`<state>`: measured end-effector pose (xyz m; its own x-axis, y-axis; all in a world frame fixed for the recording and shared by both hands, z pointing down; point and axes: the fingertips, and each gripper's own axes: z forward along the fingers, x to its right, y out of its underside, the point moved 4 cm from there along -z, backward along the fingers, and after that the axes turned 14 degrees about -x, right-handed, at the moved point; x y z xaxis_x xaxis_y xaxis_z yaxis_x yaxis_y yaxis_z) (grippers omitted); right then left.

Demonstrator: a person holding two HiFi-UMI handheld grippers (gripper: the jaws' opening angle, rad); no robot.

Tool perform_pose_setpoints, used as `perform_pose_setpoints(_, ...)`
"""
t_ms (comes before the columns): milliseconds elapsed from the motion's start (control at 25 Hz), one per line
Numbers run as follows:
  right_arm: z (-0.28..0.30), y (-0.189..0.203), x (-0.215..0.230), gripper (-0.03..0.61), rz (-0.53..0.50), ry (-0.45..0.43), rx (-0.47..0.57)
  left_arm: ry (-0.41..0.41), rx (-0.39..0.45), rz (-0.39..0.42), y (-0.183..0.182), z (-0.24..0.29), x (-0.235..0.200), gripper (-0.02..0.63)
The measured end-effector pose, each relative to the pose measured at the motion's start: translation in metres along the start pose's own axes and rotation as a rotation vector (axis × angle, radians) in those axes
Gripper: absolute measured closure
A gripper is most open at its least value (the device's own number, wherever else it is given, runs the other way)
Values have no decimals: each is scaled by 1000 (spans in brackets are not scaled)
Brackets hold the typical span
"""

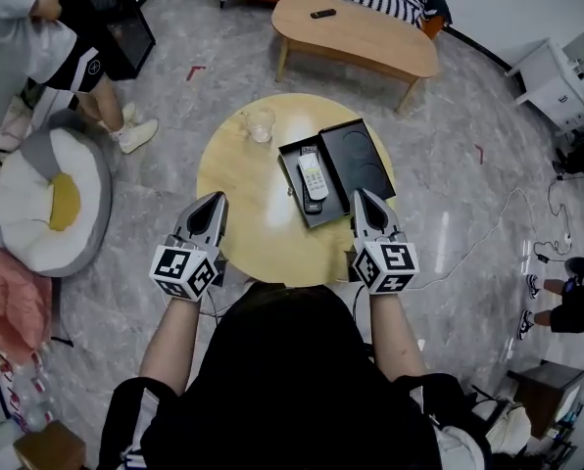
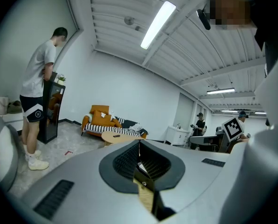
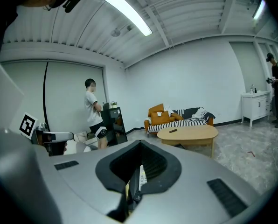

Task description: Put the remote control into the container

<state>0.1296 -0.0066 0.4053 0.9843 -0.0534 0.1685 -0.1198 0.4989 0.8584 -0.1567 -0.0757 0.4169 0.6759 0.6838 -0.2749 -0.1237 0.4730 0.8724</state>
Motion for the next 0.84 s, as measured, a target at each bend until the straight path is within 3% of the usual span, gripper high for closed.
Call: perform_pose_setpoints(840, 0, -11, -1, 569, -14, -8, 27, 8, 10, 5, -10, 4, -5, 606)
